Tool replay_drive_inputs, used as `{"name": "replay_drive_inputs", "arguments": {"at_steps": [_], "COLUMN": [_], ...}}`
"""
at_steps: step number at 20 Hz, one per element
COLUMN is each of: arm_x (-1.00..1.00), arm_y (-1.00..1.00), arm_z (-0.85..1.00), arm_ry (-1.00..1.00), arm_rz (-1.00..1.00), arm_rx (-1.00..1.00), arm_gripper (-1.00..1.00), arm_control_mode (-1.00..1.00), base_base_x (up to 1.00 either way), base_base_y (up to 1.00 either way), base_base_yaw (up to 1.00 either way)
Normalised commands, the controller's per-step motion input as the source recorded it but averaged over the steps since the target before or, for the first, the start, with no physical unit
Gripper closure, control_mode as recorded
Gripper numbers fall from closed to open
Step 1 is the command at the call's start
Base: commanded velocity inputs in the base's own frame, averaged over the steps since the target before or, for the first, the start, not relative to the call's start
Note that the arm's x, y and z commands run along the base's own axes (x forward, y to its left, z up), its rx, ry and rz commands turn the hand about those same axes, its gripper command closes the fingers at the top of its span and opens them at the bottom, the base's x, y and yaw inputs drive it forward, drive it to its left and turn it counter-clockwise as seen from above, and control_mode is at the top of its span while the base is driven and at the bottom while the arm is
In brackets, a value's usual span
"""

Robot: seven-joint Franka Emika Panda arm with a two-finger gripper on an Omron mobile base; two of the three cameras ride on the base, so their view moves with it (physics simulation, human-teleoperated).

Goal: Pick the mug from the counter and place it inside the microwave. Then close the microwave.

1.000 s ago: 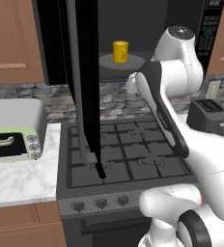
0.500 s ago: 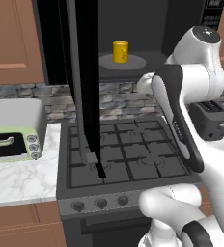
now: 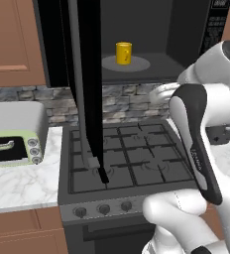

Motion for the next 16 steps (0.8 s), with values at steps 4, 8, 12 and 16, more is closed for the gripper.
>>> {"name": "replay_drive_inputs", "arguments": {"at_steps": [4,8,12,16], "arm_x": [-0.38,-0.34,-0.49,-0.48], "arm_y": [0.00,0.00,0.00,0.01], "arm_z": [0.00,0.00,0.01,0.09], "arm_ry": [-0.11,-0.03,0.00,-0.02], "arm_rz": [0.01,0.00,0.00,0.00], "arm_rx": [0.00,0.00,0.00,0.00], "arm_gripper": [-1.00,-1.00,-1.00,-1.00], "arm_control_mode": [-1.00,-1.00,-1.00,-1.00], "base_base_x": [0.00,0.00,0.00,0.00], "base_base_y": [0.00,0.00,0.00,0.00], "base_base_yaw": [0.00,0.00,0.00,0.00]}}
